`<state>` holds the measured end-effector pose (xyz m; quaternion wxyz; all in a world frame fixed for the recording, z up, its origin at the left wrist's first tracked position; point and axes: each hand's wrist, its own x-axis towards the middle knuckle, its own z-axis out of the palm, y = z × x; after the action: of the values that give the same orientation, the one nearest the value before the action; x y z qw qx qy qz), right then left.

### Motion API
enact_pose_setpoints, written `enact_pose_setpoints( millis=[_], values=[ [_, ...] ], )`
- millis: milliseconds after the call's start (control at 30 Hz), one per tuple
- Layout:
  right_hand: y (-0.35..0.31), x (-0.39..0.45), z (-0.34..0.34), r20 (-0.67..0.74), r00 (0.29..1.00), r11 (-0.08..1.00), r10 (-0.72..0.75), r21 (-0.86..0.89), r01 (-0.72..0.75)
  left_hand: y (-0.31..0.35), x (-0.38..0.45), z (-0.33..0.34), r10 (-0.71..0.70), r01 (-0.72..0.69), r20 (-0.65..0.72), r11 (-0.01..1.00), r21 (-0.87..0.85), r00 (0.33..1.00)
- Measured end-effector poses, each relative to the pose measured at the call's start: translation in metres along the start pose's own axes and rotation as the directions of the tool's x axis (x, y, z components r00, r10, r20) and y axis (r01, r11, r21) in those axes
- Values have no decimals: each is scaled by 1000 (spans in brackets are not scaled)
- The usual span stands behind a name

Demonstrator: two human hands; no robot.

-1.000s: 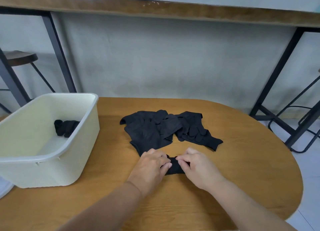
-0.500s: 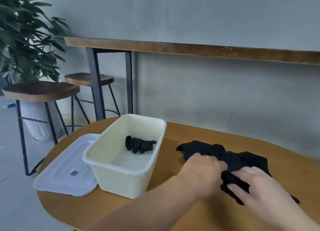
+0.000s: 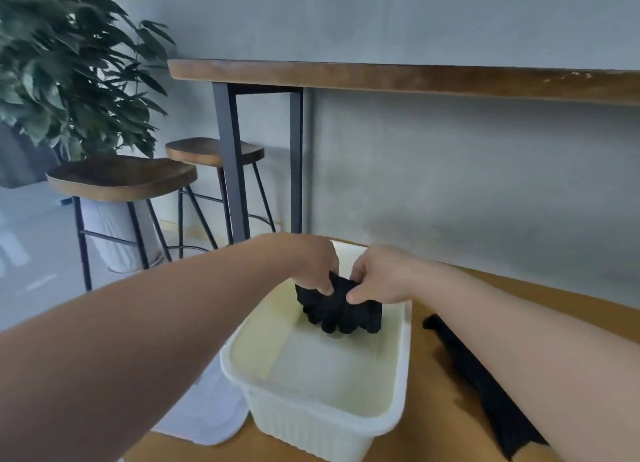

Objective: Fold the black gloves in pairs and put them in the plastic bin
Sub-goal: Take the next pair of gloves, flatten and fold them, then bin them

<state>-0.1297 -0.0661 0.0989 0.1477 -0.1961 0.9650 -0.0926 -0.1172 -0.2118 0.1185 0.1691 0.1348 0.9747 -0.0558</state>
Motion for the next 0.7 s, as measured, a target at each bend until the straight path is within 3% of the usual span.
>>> enact_pose_setpoints(
  millis=[233,400,567,700],
  values=[
    [-1,63,42,262,964,992,46,-126,-13,-8,71,56,-12,-14,185,990,141,983],
    [4,78,61,296,953,985,59,-173,-7,0,87,78,15,-53,212,983,173,977],
    [3,83,62,189,982,958,10,-283,45,-9,96,86,-13,11,97,1000,24,995],
    [2,90,67,289,952,953,99,-304,-7,-11,92,91,-37,26,-53,979,-201,998]
  ],
)
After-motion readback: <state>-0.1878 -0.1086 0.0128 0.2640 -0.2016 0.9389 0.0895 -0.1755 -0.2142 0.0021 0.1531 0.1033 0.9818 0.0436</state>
